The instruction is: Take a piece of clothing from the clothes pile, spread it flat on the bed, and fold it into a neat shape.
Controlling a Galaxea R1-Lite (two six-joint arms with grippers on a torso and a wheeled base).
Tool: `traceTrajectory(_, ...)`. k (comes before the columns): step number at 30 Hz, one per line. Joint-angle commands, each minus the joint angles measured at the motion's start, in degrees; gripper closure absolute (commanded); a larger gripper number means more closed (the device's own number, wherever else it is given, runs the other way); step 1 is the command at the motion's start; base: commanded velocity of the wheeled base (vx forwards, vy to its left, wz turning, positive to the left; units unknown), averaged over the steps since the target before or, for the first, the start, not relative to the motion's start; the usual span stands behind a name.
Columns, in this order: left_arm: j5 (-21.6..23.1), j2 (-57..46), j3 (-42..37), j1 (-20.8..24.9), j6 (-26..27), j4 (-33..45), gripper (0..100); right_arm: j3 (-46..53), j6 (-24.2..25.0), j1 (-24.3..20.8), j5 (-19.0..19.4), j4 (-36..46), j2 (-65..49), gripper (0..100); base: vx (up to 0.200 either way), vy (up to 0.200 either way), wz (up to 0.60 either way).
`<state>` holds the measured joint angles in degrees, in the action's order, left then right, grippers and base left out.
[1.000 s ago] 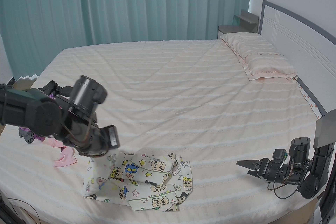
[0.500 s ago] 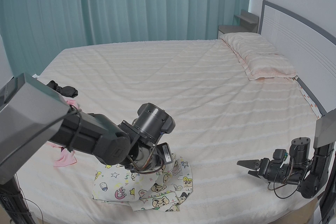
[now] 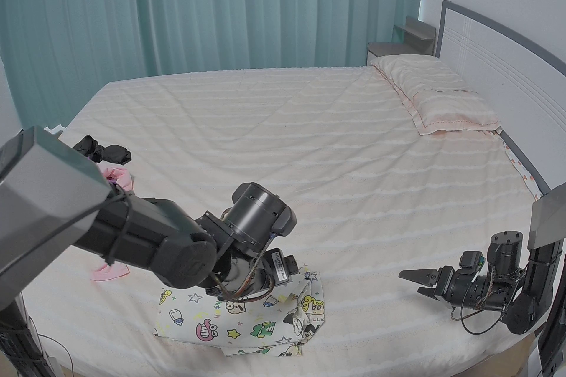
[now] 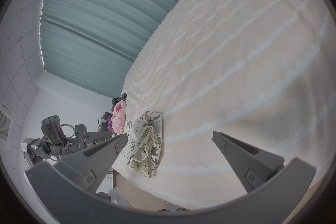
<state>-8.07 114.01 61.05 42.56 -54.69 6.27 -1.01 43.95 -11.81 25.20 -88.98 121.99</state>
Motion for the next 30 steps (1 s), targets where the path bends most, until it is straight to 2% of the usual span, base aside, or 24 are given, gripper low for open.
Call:
traceTrajectory(1,0.16,-9.15,-7.0,-0.46,-3.32,-0.29,0,0.31,0.0,-0.49,0.03,-0.67,-0.17,0,0.0,0.0,0.0)
traceTrajectory(7,1.92,-13.9,-12.71,-0.99,-5.25,-1.26,0,0.4,-0.09,-0.67,0.03,-0.67,-0.17,0,-0.2,0.0,0.0)
traceTrajectory(12,5.26,-17.85,-16.14,-3.53,-5.43,-4.07,0,0.4,-0.09,-0.58,0.03,-0.67,-0.09,0,0.0,0.0,0.0)
traceTrajectory(14,8.51,-19.96,-17.28,-6.08,-5.43,-4.6,0,0.48,-0.09,-0.67,-0.06,-0.67,-0.09,0,0.0,0.0,0.0)
traceTrajectory(16,9.83,-20.58,-17.46,-7.23,-5.43,-4.6,0,0.48,-0.09,-0.58,-0.06,-0.67,-0.17,0,0.0,0.0,0.0)
traceTrajectory(19,16.24,-24.01,-19.3,-13.38,-5.34,-4.95,0,0.48,-0.09,-0.67,-0.15,-0.67,-0.09,0,0.0,0.0,0.0)
traceTrajectory(20,16.51,-24.18,-19.3,-13.64,-5.34,-4.95,0,0.48,-0.09,-0.67,-0.15,-0.67,-0.09,0,0.0,0.0,0.0)
traceTrajectory(21,20.29,-25.24,-20.45,-16.81,-5.34,-4.95,0,0.48,-0.09,-0.76,-0.15,-0.67,-0.17,0,0.0,0.0,0.0)
traceTrajectory(23,22.13,-25.76,-21.06,-18.56,-5.25,-4.95,0,0.48,-0.09,-0.76,-0.15,-0.67,-0.26,0,0.0,0.1,0.0)
traceTrajectory(24,24.68,-26.29,-22.03,-21.2,-5.25,-5.04,0,0.4,-0.18,-1.2,-0.32,-0.67,-0.88,0,0.0,0.2,0.0)
traceTrajectory(27,27.23,-26.03,-22.38,-24.45,-4.9,-5.12,0,0.4,-0.09,-2.51,-0.5,-0.67,-2.2,0,0.0,0.2,0.0)
traceTrajectory(30,27.67,-26.2,-22.2,-26.03,-4.9,-5.21,0,0.31,0.0,-4.18,-1.64,-0.67,-3.08,0,0.0,0.2,0.0)
